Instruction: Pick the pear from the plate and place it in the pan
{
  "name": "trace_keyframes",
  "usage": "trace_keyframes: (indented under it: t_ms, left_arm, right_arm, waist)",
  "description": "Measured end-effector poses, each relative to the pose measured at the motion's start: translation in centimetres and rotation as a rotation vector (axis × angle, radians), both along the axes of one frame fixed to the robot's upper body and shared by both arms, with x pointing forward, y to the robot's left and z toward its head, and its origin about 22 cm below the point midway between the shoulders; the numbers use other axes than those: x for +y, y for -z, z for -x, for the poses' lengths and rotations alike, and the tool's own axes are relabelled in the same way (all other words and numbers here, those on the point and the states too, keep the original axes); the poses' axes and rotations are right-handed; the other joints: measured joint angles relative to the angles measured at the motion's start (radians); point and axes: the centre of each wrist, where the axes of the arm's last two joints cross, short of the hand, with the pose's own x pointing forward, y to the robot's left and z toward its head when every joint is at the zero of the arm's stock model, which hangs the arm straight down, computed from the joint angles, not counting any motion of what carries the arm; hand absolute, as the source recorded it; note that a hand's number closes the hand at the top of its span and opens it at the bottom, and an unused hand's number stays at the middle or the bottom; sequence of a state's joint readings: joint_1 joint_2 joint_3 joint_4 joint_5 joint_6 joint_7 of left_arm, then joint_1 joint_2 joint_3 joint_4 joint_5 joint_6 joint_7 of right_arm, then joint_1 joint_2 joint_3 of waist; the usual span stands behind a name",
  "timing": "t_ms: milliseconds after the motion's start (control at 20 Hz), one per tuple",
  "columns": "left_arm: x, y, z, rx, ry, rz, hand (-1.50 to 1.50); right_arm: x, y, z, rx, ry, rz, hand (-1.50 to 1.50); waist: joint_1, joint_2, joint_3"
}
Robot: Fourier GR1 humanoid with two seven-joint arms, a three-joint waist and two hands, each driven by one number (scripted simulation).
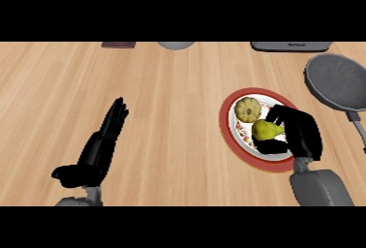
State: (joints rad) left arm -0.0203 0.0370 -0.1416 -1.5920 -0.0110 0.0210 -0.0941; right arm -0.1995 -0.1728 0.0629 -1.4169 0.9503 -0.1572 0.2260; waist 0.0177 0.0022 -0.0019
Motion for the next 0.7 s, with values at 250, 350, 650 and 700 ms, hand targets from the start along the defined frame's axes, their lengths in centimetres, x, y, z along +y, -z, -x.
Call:
trace_keyframes:
  t_ms: [250, 350, 650, 700]
  left_arm:
    - [-0.9, -0.4, -0.6, 0.001, 0.016, 0.008, 0.00]
    - [-0.8, 0.2, -0.4, 0.004, 0.011, 0.003, 0.00]
    - [-0.2, 0.1, 0.0, 0.010, 0.010, 0.002, 0.00]
    - [-0.2, -0.1, -0.2, 0.008, 0.007, -0.001, 0.00]
  right_arm:
    - [5.0, -3.4, -5.2, 0.078, 0.129, 0.078, 1.50]
    - [6.4, -5.1, -6.4, 0.035, 0.169, 0.108, 1.50]
    - [7.9, -9.3, -8.5, -0.130, 0.280, 0.073, 1.50]
    - [7.7, -9.7, -8.7, -0.147, 0.297, 0.058, 1.50]
  waist:
    - [0.012, 0.003, 0.000]
    - [0.006, 0.001, 0.001]
    - [-0.003, -0.001, 0.001]
    - [-0.005, -0.001, 0.001]
